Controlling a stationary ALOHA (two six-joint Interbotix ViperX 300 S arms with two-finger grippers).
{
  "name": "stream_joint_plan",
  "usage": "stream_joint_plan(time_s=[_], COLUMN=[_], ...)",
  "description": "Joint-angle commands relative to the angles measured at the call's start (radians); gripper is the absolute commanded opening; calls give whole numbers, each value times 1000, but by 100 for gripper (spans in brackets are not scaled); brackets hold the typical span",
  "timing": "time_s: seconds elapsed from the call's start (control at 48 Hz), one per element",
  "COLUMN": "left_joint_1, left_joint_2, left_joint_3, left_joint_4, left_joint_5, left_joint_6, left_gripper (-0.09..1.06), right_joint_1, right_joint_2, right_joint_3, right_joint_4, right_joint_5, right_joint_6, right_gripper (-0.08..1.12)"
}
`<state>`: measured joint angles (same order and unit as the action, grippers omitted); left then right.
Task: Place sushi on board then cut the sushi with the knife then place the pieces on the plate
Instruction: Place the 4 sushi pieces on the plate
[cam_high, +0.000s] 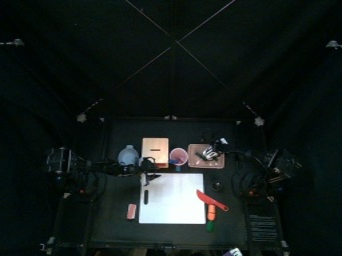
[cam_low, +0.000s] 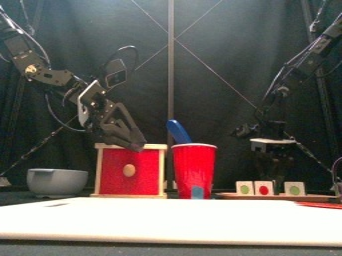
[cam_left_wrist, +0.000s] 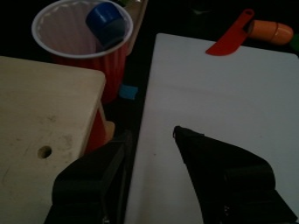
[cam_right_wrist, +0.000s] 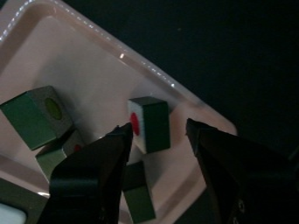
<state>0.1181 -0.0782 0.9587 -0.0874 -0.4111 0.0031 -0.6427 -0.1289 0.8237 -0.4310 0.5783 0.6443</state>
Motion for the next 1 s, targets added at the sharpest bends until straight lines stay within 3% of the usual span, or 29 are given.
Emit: stream_joint_plan(time_s=[0.021, 0.229, 0.458, 0.667, 1.0], left_joint_1=[3, 2, 3, 6, 26], left_joint_2=[-26, -43, -52, -54, -54], left_joint_3=[-8, -5, -5, -5, 6], left_joint_4=[-3, -3, -3, 0, -2], left_joint_5=[-6, -5, -5, -5, -5], left_joint_6=[2, -2, 0, 5, 3], left_gripper=[82, 82, 82, 82, 82], right_joint_1=[17, 140, 264, 307, 314], right_joint_2=[-107, -215, -245, -253, -276], right_joint_3=[-17, -9, -14, -28, -23], right_joint_4=[-9, -6, 3, 5, -25], right_joint_5=[15, -20, -49, -64, -264], right_joint_6=[3, 5, 18, 17, 6], right_gripper=[86, 86, 86, 86, 86])
